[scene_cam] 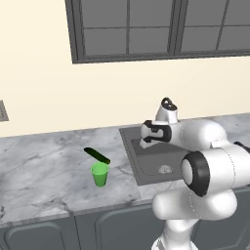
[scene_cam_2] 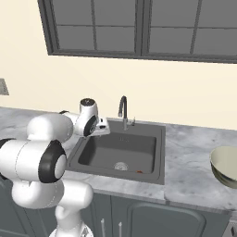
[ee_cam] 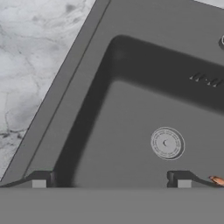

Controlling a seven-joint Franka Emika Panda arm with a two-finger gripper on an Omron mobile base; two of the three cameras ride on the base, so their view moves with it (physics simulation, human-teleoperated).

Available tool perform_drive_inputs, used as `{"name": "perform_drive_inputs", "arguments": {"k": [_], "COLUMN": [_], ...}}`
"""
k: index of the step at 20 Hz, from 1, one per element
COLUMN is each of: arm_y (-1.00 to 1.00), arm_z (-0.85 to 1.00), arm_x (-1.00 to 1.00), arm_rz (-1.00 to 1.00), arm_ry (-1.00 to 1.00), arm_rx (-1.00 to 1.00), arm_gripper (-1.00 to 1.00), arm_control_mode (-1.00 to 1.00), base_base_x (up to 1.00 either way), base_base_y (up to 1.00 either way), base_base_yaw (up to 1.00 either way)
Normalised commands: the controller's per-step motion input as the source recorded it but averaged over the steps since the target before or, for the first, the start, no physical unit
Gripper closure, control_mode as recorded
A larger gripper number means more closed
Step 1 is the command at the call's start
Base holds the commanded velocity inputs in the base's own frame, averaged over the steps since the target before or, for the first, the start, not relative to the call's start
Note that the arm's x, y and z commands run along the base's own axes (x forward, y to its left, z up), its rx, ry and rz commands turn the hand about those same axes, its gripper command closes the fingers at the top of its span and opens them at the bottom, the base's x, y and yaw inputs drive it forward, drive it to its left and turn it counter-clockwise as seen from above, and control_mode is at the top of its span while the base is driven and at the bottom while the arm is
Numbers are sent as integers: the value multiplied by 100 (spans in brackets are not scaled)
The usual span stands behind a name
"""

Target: Remove the cucumber and mushroom from the sink. Then move the bowl and cup from the counter to the sink for washing.

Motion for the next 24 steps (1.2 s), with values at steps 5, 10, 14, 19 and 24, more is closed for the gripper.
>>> {"name": "perform_drive_inputs", "arguments": {"k": [5,10,14,19,24], "arm_y": [-31,-26,-15,-19,-17], "arm_z": [0,-1,0,0,0], "arm_x": [-6,-3,0,-2,-1], "arm_rz": [0,0,0,0,0], "arm_ry": [0,0,0,0,0], "arm_rx": [-2,-4,-8,-3,-2], "arm_gripper": [-100,-100,-100,-100,-100], "arm_control_mode": [-100,-100,-100,-100,-100], "base_base_x": [0,0,0,0,0], "base_base_y": [0,0,0,0,0], "base_base_yaw": [0,0,0,0,0]}}
